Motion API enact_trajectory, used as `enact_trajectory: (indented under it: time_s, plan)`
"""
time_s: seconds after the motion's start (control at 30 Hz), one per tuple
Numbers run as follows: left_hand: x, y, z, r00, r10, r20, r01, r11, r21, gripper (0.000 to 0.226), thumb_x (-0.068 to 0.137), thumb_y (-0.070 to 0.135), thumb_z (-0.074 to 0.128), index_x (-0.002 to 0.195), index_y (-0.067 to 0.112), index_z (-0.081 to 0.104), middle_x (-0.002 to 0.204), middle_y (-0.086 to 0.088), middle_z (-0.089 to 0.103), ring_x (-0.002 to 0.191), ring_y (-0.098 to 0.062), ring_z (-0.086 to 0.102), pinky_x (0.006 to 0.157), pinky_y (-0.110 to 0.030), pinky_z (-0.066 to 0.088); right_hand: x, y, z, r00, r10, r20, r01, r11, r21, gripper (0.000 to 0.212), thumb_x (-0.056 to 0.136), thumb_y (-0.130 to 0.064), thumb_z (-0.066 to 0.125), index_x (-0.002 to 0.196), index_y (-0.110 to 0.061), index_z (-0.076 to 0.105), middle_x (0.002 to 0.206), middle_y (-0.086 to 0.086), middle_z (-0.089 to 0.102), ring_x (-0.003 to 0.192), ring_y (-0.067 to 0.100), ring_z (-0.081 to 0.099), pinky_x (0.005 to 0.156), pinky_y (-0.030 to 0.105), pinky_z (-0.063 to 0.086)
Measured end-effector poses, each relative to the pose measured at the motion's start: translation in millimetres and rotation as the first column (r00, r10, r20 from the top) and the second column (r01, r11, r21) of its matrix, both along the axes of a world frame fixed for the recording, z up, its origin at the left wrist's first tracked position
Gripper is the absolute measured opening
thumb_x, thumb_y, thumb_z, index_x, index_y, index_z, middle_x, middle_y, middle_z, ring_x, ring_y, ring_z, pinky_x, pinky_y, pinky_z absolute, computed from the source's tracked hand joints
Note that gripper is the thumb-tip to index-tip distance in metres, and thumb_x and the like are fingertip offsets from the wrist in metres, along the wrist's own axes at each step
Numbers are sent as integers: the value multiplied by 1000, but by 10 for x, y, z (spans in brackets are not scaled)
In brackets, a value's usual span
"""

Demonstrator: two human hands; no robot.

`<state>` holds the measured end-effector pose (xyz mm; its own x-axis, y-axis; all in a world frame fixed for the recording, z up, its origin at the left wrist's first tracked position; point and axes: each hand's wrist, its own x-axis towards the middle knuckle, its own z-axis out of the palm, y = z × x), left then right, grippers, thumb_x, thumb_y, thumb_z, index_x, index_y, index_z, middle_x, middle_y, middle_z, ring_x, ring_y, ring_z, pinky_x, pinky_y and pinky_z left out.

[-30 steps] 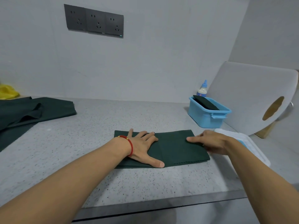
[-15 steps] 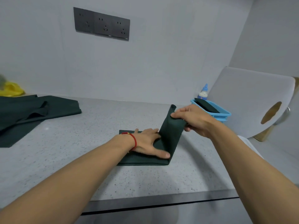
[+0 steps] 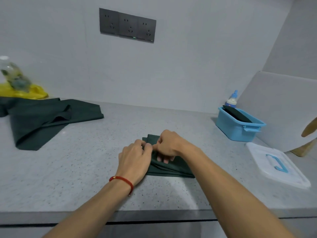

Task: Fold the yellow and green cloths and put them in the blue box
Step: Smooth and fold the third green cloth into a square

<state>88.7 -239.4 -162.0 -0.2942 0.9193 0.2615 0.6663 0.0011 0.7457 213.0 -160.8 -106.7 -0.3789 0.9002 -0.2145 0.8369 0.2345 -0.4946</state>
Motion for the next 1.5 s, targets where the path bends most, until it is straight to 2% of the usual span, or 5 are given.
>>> enact_trajectory:
  time_s: [0.27, 0.67, 0.83, 1.1, 1.5]
  plan:
    - [37, 120, -104, 962, -167, -217, 145, 983, -113, 62, 81, 29, 61, 138, 33, 37, 122, 9, 52, 115, -16, 39, 94, -34, 28, 619, 220, -149, 982, -132, 137, 71, 922, 382, 41, 100, -31, 57, 140, -23, 55, 140, 2, 59, 127, 25, 54, 106, 43, 44]
    - [-276, 638, -59, 987, 61, 150, -67, 997, 30, 25, 93, 37, 70, 109, 20, 62, 84, -1, 71, 85, -18, 66, 79, -35, 54, 888, 88, -473, 950, -278, -142, 308, 757, 576, 39, 98, -56, 50, 124, -27, 55, 111, -7, 65, 100, 17, 60, 78, 35, 46]
    - [77, 519, 36, 923, -5, -386, 130, 946, 298, 31, 100, 22, 46, 128, 19, 59, 130, 3, 62, 122, -16, 51, 105, -35, 37, 713, 144, -425, 997, 64, 48, -80, 772, 630, 48, 107, -48, 35, 146, -22, 47, 148, -6, 49, 133, 14, 46, 113, 38, 34]
    - [358, 645, -173, 820, -310, -480, 153, 929, -338, 69, 103, 58, 3, 162, 24, 12, 170, 6, 7, 156, -13, -1, 126, -46, -4, 593, 272, -754, 968, 133, 211, -191, 938, 289, 60, 109, -50, 14, 163, -28, -2, 170, -12, -5, 154, 3, -10, 125, 40, -9]
    - [183, 730, -259, 780, -292, -553, 49, 910, -412, 65, 103, 52, 0, 161, 24, -9, 168, 6, -15, 154, -12, -17, 123, -52, -13, 695, 511, -695, 964, 36, 264, -103, 965, 242, 63, 104, -61, 7, 162, -39, -3, 168, -19, -9, 154, 4, -12, 123, 50, -17]
